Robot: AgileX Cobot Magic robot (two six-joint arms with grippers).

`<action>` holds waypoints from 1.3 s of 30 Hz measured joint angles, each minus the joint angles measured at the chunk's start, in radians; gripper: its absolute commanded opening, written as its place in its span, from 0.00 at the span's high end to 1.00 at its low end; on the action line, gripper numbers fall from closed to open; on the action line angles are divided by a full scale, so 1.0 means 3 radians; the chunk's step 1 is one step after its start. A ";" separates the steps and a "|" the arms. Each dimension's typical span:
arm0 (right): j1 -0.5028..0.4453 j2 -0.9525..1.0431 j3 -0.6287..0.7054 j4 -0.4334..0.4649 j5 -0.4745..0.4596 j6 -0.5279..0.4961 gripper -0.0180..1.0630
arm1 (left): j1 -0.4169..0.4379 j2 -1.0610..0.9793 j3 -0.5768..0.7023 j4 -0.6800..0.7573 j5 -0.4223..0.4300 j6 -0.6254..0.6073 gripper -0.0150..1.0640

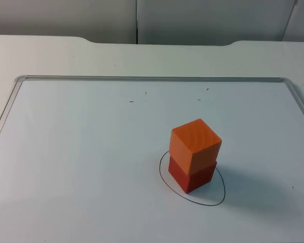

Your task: Pick up one cube with the left hand and another cube with the right hand. First place the cube in the right hand at the target position, then stack the cube in the left hand on top.

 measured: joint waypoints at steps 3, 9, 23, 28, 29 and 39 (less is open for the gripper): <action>0.0000 0.0000 0.0000 0.0000 0.0000 0.0000 0.01 | 0.0242 0.0000 0.0000 0.0000 0.0000 0.0000 0.01; 0.0000 0.0000 0.0000 0.0000 0.0000 0.0000 0.01 | 0.0726 0.0000 0.0000 0.0000 0.0000 0.0000 0.01; 0.0000 0.0000 0.0000 0.0000 0.0000 0.0000 0.01 | 0.1330 0.0000 0.0000 0.0000 0.0000 0.0000 0.01; 0.0000 0.0000 0.0000 0.0000 0.0000 0.0000 0.01 | 0.1377 0.0000 0.0000 0.0000 0.0000 0.0000 0.01; 0.0000 0.0000 0.0000 0.0000 0.0000 0.0000 0.01 | 0.1377 0.0000 0.0000 0.0000 0.0000 0.0000 0.01; 0.0000 0.0000 0.0000 0.0000 -0.0007 0.0000 0.01 | 0.1377 0.0000 0.0000 0.0000 0.0000 0.0000 0.01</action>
